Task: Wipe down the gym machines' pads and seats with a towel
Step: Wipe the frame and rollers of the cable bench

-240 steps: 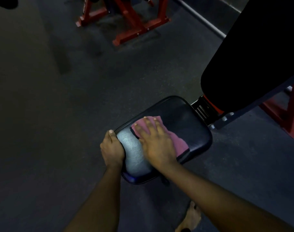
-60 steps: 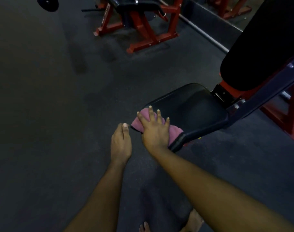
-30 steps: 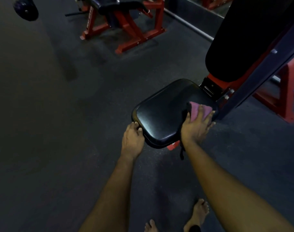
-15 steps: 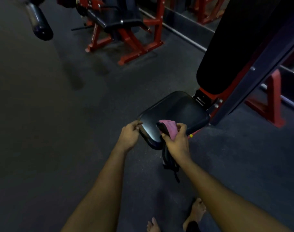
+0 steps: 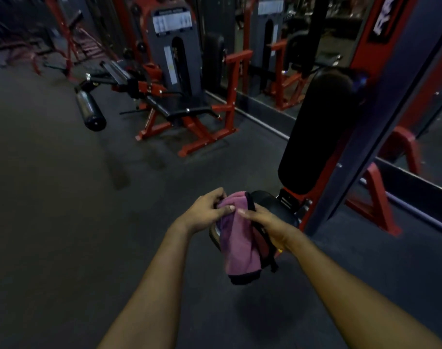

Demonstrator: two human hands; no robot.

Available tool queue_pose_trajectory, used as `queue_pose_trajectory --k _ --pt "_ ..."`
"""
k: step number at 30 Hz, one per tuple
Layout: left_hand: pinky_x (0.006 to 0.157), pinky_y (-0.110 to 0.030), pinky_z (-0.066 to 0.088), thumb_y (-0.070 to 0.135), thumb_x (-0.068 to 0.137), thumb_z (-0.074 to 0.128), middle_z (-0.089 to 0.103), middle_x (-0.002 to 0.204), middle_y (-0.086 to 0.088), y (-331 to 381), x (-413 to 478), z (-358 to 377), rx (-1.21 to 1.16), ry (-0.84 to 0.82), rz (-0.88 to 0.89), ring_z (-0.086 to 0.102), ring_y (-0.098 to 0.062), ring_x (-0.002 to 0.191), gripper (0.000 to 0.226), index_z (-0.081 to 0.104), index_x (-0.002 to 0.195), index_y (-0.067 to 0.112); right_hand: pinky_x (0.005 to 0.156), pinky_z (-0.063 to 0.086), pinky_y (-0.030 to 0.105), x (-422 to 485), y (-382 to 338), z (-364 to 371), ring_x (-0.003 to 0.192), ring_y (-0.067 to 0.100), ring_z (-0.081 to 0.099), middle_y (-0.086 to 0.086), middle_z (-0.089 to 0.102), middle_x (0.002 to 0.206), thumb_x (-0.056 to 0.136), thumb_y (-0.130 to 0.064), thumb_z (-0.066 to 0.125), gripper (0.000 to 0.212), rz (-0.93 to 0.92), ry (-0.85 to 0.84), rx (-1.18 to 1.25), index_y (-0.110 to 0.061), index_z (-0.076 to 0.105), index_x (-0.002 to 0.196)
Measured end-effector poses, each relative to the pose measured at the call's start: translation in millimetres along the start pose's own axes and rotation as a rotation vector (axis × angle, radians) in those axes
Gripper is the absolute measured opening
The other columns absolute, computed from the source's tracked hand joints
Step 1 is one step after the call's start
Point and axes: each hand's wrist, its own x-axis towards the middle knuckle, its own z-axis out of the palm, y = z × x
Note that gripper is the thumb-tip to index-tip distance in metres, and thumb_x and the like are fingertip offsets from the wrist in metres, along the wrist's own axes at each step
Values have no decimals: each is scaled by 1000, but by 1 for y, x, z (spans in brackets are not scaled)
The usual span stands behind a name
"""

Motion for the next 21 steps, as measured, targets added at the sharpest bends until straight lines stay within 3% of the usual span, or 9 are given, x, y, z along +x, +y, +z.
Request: queue_pose_trajectory --k 3,8,11,14,15,17,21 --pt "60 -34 39 44 93 65 55 74 0 27 4 -7 93 87 -5 48 -14 68 33 49 87 16 98 55 30 -11 -19 6 115 13 67 1 69 128 86 -42 78 57 17 173 -153 -22 55 134" --pt "53 -31 42 52 95 59 62 73 -6 69 25 -10 112 302 10 57 -18 66 40 49 84 15 89 58 42 -15 -35 11 98 18 70 4 73 105 87 -72 58 62 24 395 -289 -14 60 110" --pt "53 -26 42 54 94 60 63 78 -2 91 39 -7 48 344 7 60 -14 68 40 51 86 16 73 45 35 -17 -48 2 83 20 61 3 64 88 104 -54 44 50 -71 623 -491 -6 58 98" --pt "62 -35 57 56 96 56 64 96 -5 108 55 3 -46 309 20 64 -19 81 40 51 105 17 64 40 31 -25 -61 -21 77 18 57 4 62 84 107 -44 42 40 -151 761 -522 -10 55 90" --pt "59 -40 60 55 97 55 62 103 -9 113 58 6 -118 280 9 66 -22 82 42 48 116 18 61 39 27 -26 -64 -30 75 17 56 4 62 85 107 -43 42 38 -158 792 -530 -11 54 90" --pt "46 -38 56 48 99 55 57 112 -14 125 66 18 -233 182 -12 68 -27 79 46 37 130 19 59 39 25 -34 -71 -49 74 16 57 5 63 86 107 -43 41 39 -161 865 -508 -9 55 92" --pt "48 -32 54 33 101 56 60 113 -10 150 91 47 -117 94 106 65 -21 78 27 38 118 23 77 49 39 -51 -78 -84 92 25 62 7 64 98 107 -48 38 43 -105 888 -416 -8 54 105"
